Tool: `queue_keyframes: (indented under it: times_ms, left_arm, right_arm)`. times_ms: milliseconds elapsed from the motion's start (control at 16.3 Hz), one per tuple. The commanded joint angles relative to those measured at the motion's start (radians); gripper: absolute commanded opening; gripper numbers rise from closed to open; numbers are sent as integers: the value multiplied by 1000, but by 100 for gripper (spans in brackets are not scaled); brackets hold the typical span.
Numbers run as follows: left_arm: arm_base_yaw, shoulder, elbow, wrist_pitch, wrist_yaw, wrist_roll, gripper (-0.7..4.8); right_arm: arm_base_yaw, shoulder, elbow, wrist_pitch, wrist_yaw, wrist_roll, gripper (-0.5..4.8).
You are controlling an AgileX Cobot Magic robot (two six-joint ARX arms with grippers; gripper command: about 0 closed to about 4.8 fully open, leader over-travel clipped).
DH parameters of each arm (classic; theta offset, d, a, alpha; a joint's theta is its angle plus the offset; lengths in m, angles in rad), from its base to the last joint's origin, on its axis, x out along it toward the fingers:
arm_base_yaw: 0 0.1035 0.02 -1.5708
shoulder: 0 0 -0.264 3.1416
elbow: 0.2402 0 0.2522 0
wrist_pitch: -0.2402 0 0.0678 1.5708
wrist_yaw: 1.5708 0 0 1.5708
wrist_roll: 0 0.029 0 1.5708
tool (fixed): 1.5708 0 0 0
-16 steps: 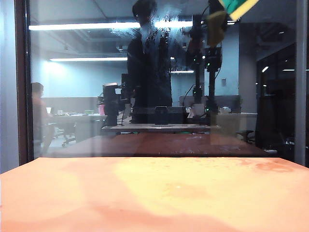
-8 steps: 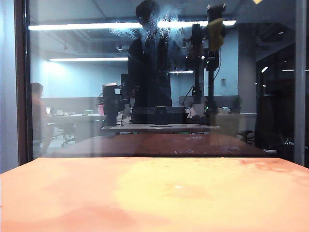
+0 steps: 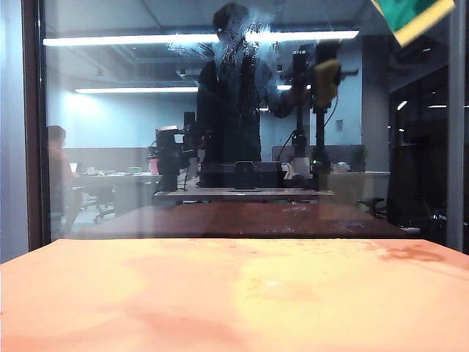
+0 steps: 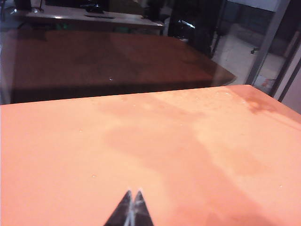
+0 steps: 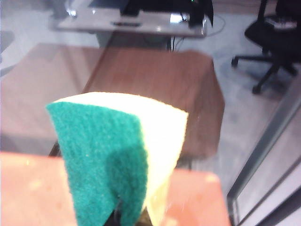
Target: Pick up the sponge from the table, wipe the water off the glass, and finally place the sponge back on the table.
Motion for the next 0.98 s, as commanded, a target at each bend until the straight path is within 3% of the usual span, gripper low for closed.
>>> queue_keyframes:
  times_ms: [61,123,553,983]
  left_arm:
    - [0,1,3,14,1,4,-6]
    - [0,1,3,14,1,5,-6]
    - [0,1,3,30,1,5,-6]
    - [0,1,3,45,-3,4,-6]
  right_arm:
    - [0,-66,-151,143,0,23,-7]
    - [0,-106,-272,248,1,62,-7]
    - [-18,-167,-644,587,-31,187,-7]
    - [-5,-151,-903,804,-93,259,-7]
